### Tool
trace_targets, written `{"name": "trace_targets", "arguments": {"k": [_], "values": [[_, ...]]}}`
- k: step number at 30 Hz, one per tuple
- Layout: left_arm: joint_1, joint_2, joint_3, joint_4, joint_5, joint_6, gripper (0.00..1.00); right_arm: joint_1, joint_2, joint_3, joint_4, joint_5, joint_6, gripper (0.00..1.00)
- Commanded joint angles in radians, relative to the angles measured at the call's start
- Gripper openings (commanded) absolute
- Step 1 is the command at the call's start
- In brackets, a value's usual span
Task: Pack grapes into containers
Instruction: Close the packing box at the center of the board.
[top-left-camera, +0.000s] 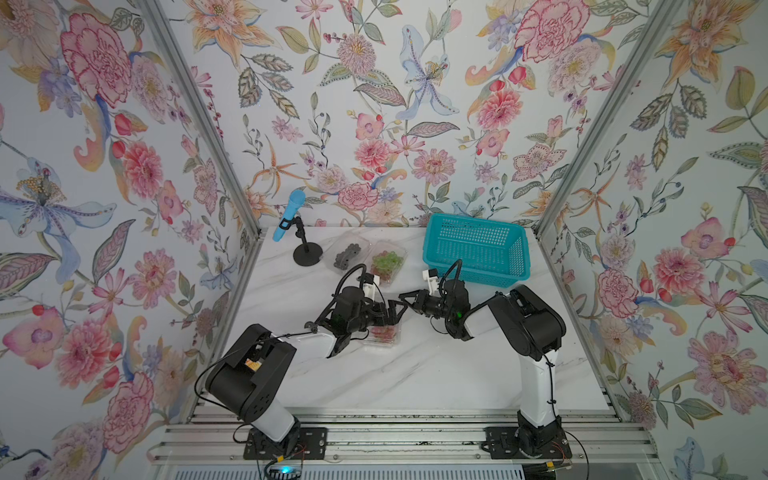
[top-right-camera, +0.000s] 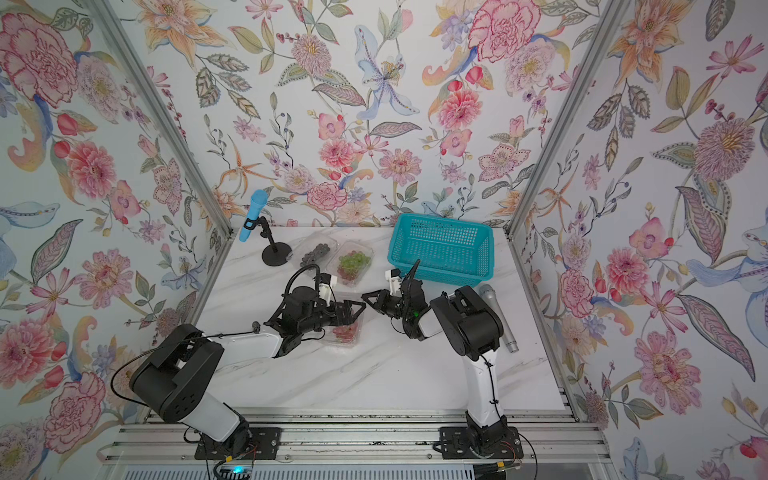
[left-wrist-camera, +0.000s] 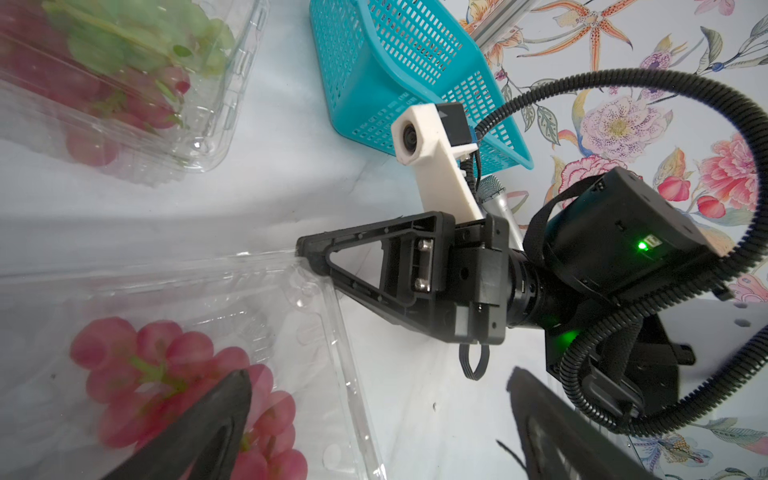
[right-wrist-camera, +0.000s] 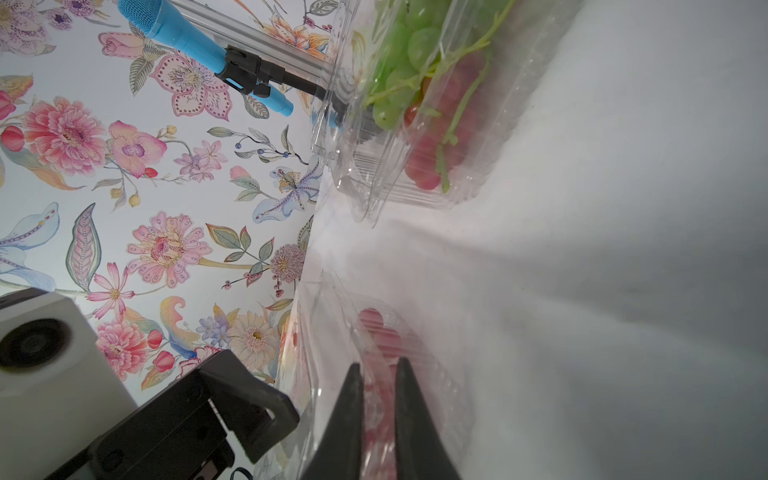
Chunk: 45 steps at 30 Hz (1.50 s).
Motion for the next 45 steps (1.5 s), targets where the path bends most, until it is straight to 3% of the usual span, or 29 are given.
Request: {"name": "trace_targets", "arguments": {"k": [1, 11, 21, 34, 39, 45], "values": [[0.016, 0.032, -0.037, -0.076, -0.017, 0.005, 1.00, 0.009, 0.017, -0.045, -0.053, -0.010, -0.017, 0.13], [0.016, 0.043, -0.042, -0.071, -0.015, 0.009, 1.00, -0.004, -0.008, -0.098, -0.020, -0.026, -0.019, 0.12], [0.016, 0.055, -0.026, -0.065, -0.005, 0.023, 1.00, -0.070, -0.105, -0.144, -0.060, -0.024, -0.043, 0.29], [-0.009, 0.071, -0.023, -0.053, 0.003, 0.018, 1.00, -0.038, -0.103, -0.108, -0.055, -0.043, -0.015, 0.30], [-0.017, 0.076, -0.037, -0.040, 0.001, 0.007, 1.00, -0.069, -0.114, -0.144, 0.033, -0.044, 0.057, 0.36], [-0.022, 0.087, -0.036, -0.026, 0.003, 0.002, 1.00, -0.059, -0.114, -0.116, 0.004, -0.052, 0.047, 0.37]]}}
